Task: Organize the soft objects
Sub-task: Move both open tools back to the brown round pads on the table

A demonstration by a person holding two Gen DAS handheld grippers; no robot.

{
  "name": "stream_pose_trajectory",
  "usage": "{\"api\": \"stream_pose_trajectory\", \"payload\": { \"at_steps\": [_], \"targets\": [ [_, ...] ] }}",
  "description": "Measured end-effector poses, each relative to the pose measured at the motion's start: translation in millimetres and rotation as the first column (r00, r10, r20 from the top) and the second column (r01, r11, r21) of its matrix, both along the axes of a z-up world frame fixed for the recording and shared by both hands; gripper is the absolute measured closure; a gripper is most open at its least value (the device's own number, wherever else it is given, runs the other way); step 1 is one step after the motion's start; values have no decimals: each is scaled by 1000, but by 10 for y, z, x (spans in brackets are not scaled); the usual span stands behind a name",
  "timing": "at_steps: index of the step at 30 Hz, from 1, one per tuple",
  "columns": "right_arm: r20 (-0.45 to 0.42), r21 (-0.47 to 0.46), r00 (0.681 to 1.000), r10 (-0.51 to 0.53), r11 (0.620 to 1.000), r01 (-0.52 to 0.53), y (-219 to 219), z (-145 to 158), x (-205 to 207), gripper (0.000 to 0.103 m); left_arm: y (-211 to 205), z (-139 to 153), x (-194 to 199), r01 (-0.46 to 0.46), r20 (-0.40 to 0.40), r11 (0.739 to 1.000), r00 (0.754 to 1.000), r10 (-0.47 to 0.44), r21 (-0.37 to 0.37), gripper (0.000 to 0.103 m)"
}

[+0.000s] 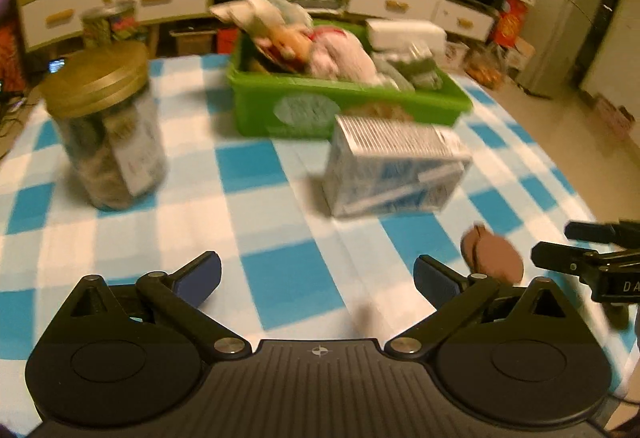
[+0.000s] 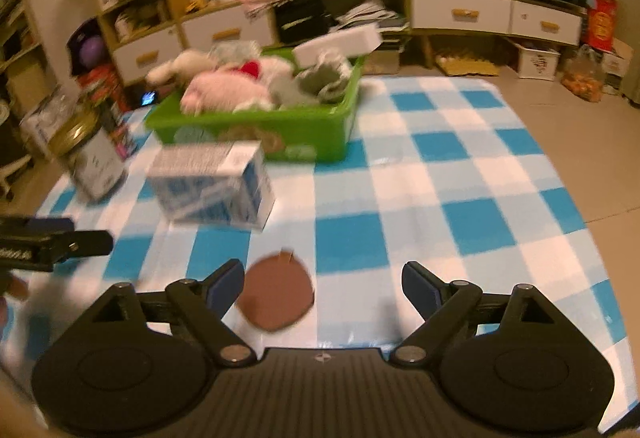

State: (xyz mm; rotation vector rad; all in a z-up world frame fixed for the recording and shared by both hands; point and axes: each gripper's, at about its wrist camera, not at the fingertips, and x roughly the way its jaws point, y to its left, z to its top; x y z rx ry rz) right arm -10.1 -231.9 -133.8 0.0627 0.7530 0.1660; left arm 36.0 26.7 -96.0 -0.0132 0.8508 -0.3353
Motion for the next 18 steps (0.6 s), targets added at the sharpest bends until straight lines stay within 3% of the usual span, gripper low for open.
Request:
{"api": "stream_pose_trajectory", "payload": {
  "at_steps": [5,13,16,18],
  "targets": [
    [37,-39,998,53,998,-51,79,-180,-92,33,-130,-222,-59,96,18,995,995,-95,-2,5],
    [84,-95,987,137,987,-128,277,-271,-98,33,-238,-299,-56,164,58,986,985,-163,-4,5],
    [93,-107,985,146,985,-136,311,-296,-72,39,-283,-321,-56,176,70,984,982,-176,13,5],
    [91,-124,984,152,982,-140,327,-314,-58,51,-312,-326,-61,187,77,982,979,-189,25,5]
  ]
}}
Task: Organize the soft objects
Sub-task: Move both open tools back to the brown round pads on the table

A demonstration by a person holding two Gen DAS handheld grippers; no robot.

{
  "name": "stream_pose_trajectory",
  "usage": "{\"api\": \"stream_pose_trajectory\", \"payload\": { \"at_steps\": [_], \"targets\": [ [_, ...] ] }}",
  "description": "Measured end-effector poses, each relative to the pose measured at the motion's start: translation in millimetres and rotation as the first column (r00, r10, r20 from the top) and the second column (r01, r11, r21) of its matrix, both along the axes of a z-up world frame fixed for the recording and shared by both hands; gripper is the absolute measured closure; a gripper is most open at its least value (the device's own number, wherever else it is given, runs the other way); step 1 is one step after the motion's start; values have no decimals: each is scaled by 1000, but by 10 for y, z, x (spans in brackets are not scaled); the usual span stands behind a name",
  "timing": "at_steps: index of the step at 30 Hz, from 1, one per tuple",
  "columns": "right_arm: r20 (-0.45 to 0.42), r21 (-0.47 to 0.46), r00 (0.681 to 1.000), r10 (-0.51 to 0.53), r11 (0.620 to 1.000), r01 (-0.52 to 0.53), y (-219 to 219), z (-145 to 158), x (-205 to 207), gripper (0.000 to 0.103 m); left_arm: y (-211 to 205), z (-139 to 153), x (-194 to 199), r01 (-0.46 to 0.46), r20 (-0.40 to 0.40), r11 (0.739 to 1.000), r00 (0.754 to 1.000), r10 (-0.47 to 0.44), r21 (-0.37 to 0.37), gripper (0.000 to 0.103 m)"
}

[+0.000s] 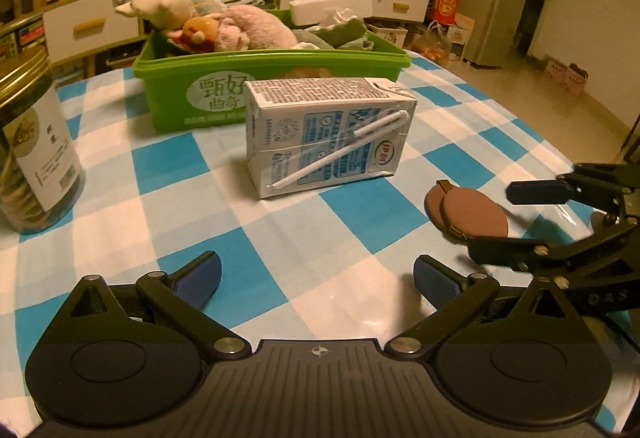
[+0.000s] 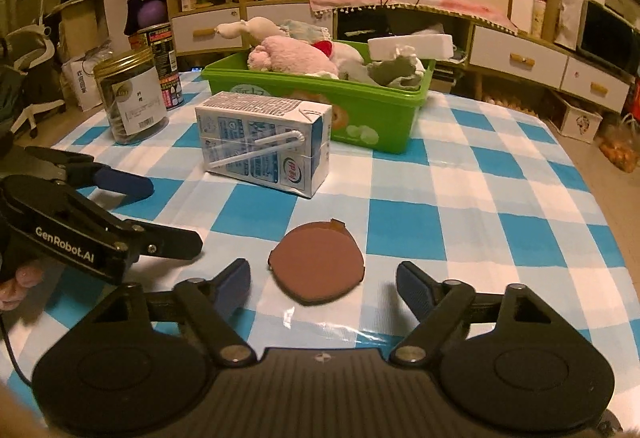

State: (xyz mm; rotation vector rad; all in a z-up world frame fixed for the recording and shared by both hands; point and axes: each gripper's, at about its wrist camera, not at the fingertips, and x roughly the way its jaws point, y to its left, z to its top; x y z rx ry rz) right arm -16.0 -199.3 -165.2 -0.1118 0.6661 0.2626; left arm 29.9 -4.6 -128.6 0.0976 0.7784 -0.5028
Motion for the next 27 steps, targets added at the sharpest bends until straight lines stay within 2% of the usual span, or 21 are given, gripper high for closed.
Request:
{"api": "stream_pose_trajectory", "payload": {
  "at_steps": [4,13,21,27],
  "targets": [
    [-17,8,1000,11,1000,-11,-2,-19,40,69,-72,-10,-10,28,14,999,1000,-28,21,5],
    [15,31,1000,2,1000,-2,-119,55,-28,71,-300,9,-40,88,46,996,995,-89,28,6],
    [-8,23,993,-118,993,118,-364,77,-28,71,-645,17,-81,175,71,984,982,-177,34,10],
    [-29,40,987,-156,987,157,-487,91,-24,70,-886,-19,-83,245,72,968,966,-248,53,25]
  ]
}}
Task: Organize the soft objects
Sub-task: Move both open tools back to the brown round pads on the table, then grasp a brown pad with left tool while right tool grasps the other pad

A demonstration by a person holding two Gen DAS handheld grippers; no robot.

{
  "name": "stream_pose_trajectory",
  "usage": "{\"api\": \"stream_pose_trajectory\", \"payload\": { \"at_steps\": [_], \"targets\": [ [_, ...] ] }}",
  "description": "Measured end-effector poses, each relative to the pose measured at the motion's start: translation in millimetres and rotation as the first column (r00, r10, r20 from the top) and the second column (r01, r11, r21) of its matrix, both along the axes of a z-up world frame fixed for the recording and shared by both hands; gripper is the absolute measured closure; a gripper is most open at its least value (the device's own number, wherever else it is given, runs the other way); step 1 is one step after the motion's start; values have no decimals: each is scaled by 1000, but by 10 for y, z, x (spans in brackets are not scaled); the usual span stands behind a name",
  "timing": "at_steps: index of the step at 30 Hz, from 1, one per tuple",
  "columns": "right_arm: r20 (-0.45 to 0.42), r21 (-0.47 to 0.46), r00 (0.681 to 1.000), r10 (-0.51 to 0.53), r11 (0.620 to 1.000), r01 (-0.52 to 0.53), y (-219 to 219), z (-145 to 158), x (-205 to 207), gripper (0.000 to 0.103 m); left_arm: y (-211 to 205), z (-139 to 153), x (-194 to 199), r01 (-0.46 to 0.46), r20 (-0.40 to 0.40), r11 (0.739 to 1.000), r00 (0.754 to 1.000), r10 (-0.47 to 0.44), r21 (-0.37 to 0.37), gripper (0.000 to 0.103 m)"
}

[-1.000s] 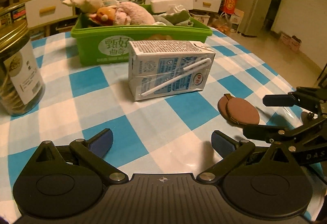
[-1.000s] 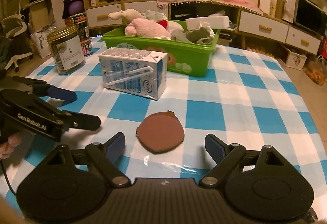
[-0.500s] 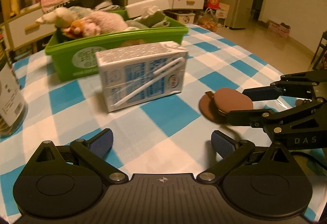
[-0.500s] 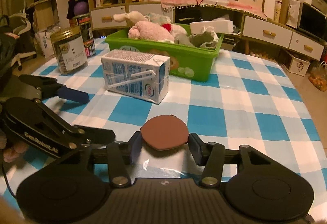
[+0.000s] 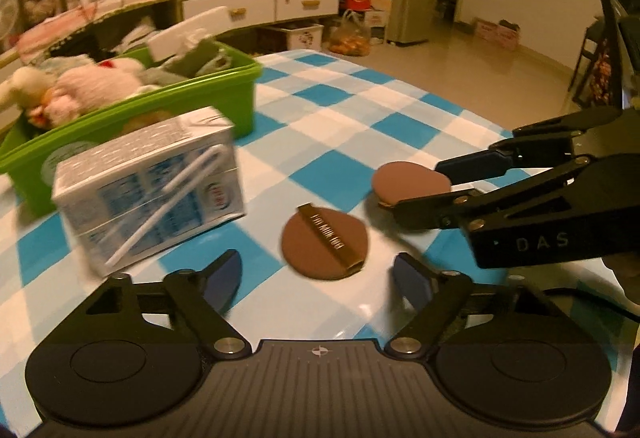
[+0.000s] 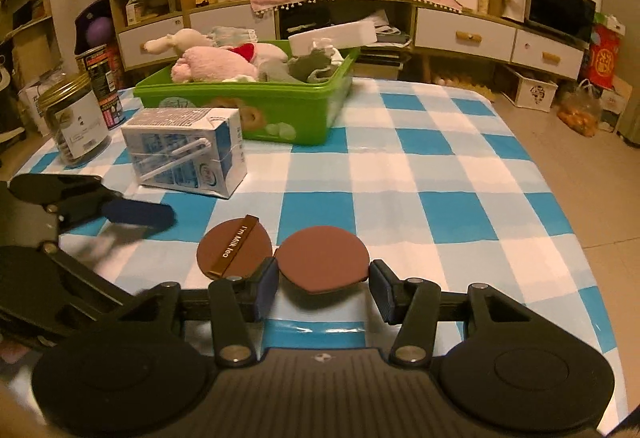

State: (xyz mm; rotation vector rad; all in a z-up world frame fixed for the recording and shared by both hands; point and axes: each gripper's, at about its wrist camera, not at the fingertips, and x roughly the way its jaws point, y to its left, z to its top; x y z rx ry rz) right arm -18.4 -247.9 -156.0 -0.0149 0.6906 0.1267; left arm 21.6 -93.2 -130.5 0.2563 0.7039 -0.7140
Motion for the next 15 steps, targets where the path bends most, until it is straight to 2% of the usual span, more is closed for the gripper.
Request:
{"api": "stream_pose_trajectory", "payload": {
  "at_steps": [9,13,15],
  "targets": [
    [-5,16,1000,-13,1000,14,-65,18,2,70,-88,-14,24,15,3,1000,1000,-15,-15,39],
    [-10,22,1000,-22,999,23,-86,15,8,70,-73,-7,42,-3,12,1000,1000,3,-9,52],
    [-11,21,1000,-22,1000,22,-85,18,13,70,-50,4,56,-16,5,1000,1000,17,-17,53]
  ]
}}
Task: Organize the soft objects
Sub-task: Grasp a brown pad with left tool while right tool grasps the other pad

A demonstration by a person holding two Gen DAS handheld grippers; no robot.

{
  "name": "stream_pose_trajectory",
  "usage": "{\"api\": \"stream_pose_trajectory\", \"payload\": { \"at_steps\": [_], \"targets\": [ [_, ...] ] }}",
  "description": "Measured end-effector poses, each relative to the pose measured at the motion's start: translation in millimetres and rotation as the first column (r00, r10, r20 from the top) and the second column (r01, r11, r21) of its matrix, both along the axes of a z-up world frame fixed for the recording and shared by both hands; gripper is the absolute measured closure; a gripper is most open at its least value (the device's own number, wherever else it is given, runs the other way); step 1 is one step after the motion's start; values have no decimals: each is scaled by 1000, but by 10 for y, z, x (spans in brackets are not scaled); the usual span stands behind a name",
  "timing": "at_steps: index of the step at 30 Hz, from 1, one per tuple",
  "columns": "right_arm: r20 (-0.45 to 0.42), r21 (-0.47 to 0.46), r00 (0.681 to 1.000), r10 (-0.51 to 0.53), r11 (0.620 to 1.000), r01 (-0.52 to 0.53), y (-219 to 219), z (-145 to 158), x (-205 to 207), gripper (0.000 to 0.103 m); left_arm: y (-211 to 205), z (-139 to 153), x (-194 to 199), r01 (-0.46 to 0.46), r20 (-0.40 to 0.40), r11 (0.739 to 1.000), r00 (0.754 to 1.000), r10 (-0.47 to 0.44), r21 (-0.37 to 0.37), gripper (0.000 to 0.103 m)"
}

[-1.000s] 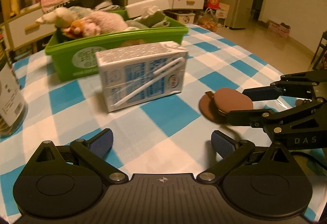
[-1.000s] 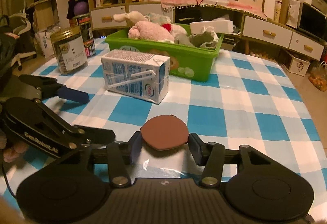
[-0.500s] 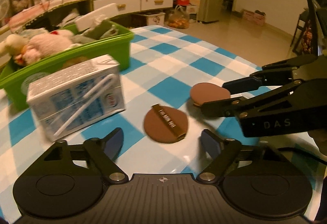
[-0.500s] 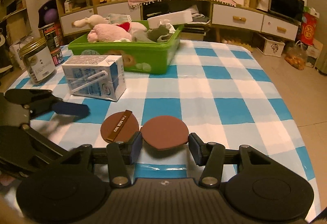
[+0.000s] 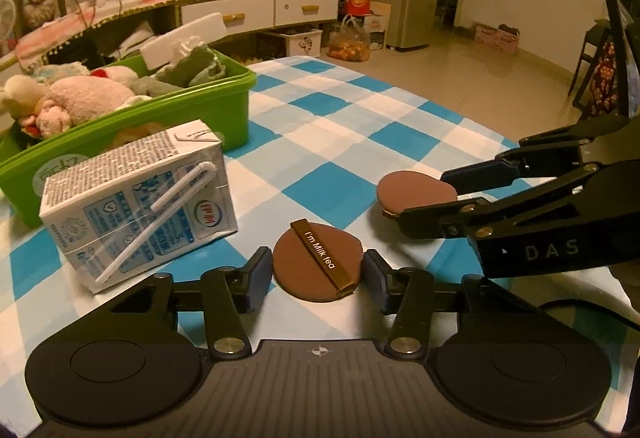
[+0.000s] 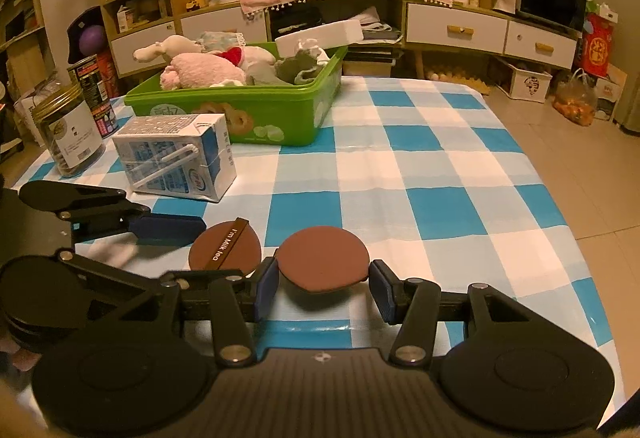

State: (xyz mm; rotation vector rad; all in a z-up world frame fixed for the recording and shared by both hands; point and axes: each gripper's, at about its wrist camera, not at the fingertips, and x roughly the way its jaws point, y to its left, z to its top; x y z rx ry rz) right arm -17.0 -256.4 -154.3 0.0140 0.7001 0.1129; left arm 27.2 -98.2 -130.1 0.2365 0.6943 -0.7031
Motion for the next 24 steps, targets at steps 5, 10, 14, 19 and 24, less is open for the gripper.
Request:
{"api": "stream_pose_trajectory", "payload": {
  "at_steps": [5,10,14,19,24],
  "targets": [
    [-1,-17,1000,15,1000,-15,33,-6,-6,70,64,30,31,-44,-5,999,999,44,-7,54],
    [-1,-19,1000,18,1000,-18,52,-7,-1,71,150,69,50,-71,-11,997,997,71,-19,55],
    [0,-18,1000,21,1000,-21,57,-5,1,70,204,100,35,-78,-8,997,997,78,-25,56],
    [4,-21,999,31,999,-31,119,26,19,71,284,139,13,-84,-5,996,996,84,-34,56],
    [6,-21,999,37,999,-37,170,40,36,71,399,174,-11,-98,-1,994,995,98,-42,57]
  ]
}}
